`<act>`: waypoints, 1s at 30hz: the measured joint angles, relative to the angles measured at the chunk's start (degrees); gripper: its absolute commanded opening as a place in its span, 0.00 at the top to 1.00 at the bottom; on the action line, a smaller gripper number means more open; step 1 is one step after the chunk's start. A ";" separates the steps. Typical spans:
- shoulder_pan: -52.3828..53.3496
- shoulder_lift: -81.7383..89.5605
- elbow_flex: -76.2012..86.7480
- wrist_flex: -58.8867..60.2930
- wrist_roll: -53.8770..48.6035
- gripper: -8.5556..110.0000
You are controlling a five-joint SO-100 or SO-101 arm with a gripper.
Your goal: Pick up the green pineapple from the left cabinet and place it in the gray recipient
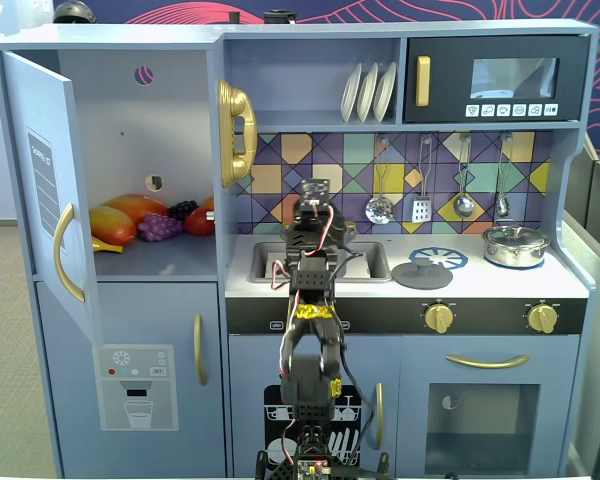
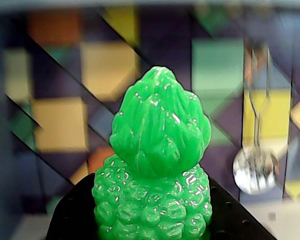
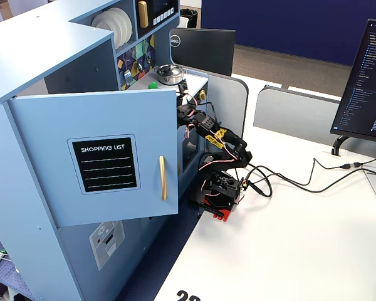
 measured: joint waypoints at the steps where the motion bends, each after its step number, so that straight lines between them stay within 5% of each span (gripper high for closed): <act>1: 0.18 -2.11 -0.97 0.00 0.00 0.93; 13: 1.41 -29.18 -17.58 0.18 -0.09 0.92; 16: 0.62 -33.22 -21.88 1.93 -1.49 0.79; 20: -1.32 -34.28 -24.61 4.48 -1.41 0.70; 30: -0.88 -29.71 -25.58 14.15 -1.41 0.70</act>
